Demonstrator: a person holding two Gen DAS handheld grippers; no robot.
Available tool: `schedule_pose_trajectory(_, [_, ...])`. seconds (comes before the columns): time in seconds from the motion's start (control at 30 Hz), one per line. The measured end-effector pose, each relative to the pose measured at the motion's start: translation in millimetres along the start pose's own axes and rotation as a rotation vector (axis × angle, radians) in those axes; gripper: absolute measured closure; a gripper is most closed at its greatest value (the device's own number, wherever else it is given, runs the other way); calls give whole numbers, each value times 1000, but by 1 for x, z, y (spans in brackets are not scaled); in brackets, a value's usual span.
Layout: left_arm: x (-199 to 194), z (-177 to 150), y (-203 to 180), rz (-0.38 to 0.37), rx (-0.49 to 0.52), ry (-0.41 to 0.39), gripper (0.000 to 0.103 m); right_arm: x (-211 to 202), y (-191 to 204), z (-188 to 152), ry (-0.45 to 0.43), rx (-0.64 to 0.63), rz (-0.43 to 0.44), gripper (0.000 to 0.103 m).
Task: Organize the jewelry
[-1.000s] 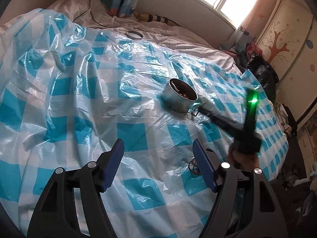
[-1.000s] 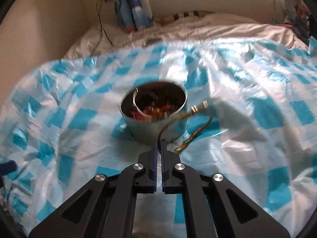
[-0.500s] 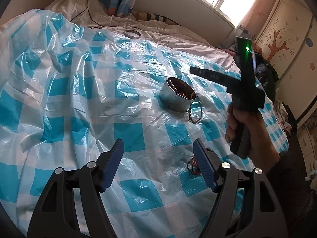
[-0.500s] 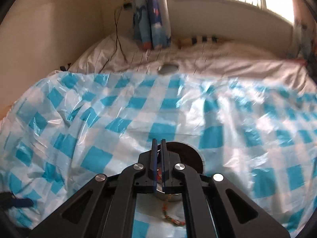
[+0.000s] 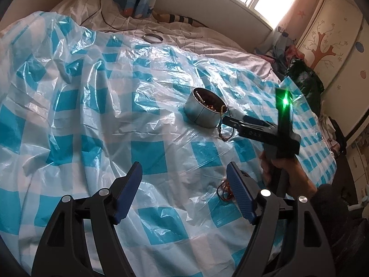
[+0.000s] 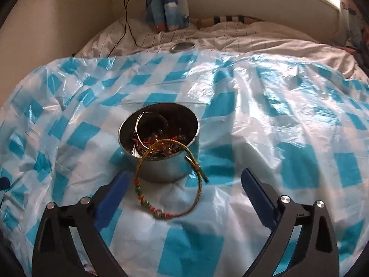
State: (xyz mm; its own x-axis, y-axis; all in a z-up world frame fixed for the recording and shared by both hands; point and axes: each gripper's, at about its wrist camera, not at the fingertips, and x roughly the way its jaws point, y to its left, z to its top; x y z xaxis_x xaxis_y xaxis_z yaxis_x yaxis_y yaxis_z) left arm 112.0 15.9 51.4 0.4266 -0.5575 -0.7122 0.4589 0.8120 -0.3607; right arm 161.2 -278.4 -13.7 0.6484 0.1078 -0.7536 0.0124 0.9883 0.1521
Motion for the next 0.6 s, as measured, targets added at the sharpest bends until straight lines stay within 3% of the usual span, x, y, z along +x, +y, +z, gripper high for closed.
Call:
schedule_pose_trajectory(0.03, [2, 0, 0, 1, 2, 5, 31, 5, 3, -1, 18, -19, 10, 11])
schedule_pose_trajectory(0.1, [5, 0, -1, 2, 5, 12, 31, 12, 5, -5, 61, -37, 19, 51])
schedule_pose_trajectory(0.13, [6, 0, -1, 2, 6, 15, 31, 14, 5, -7, 84, -32, 15, 84])
schedule_pose_trajectory(0.17, [7, 0, -2, 1, 7, 16, 31, 13, 2, -10, 86, -21, 15, 93])
schedule_pose_trajectory(0.37, [3, -2, -4, 0, 16, 11, 30, -28, -2, -5, -14, 42, 53, 93])
schedule_pose_trajectory(0.6, [6, -2, -8, -5, 18, 16, 30, -33, 12, 53, -41, 78, 67, 93])
